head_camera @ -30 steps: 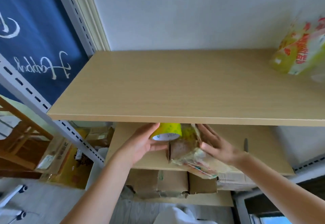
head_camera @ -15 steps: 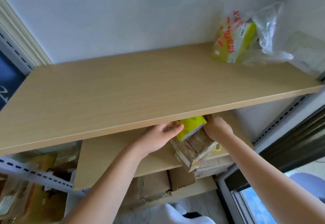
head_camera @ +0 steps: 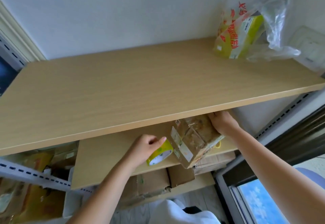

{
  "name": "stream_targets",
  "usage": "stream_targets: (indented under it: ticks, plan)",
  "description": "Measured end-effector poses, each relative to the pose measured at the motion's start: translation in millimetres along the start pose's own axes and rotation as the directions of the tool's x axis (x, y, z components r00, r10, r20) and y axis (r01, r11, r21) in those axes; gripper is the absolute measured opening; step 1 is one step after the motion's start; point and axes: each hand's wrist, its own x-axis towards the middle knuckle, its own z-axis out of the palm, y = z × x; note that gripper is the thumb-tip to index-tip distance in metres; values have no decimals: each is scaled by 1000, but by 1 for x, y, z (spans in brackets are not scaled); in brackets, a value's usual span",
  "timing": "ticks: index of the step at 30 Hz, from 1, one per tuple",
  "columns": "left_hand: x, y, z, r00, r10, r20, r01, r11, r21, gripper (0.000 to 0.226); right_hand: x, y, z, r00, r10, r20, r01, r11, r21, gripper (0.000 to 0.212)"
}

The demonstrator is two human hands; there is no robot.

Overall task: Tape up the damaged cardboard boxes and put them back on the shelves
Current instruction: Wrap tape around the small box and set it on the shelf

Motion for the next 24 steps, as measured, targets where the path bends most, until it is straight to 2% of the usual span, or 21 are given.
stream_targets:
  ticks: [2, 4, 7, 9, 11, 13, 15, 17, 19, 20, 22, 24]
  plan:
    - [13, 0, 19, 1000, 0, 28, 0, 1000, -11, 50, -3, 5, -1, 999, -5, -32, 4, 1000, -9, 55]
    - [27, 6, 34, 998, -5, 70, 9, 998, -62, 52, -7, 5, -2, 991, -70, -116, 68, 997, -22, 51]
    - [45, 16, 46, 994, -5, 107, 13, 997, -71, 51, -16, -1, -7, 967, -166, -195, 139, 979, -147, 49]
    - [54, 22, 47, 996, -11, 92, 11, 1000, 3, 51, -24, -12, -10, 978, -149, -147, 120, 974, -192, 69]
    - [59, 26, 47, 996, -9, 84, 6, 999, 37, 50, -31, -29, -7, 998, -52, 22, 56, 968, -247, 102]
    - [58, 26, 47, 996, -11, 84, 9, 1000, 21, 48, -37, -45, 3, 981, 59, 186, 16, 925, -379, 126]
    - [55, 25, 45, 995, -9, 103, 8, 1000, 9, 48, -40, -55, 9, 981, 101, 167, -18, 899, -437, 126]
    - [48, 21, 37, 987, 1, 160, -1, 1000, -4, 49, -37, -57, 9, 990, 90, 113, -36, 910, -413, 116]
    - [34, 16, 25, 973, 30, 229, -13, 997, -74, 52, -31, -51, 4, 990, 77, 120, -35, 948, -316, 109]
    - [25, 12, 16, 966, 52, 254, -9, 986, -165, 54, -27, -46, 1, 986, 63, 152, -29, 976, -217, 103]
    - [7, 2, -4, 963, 117, 243, -22, 931, -363, 56, -19, -35, -2, 964, -12, 265, -22, 992, 126, 74]
    - [-6, -10, -24, 961, 170, 216, -50, 880, -472, 45, -14, -24, 10, 908, -115, 403, -109, 865, 490, 54]
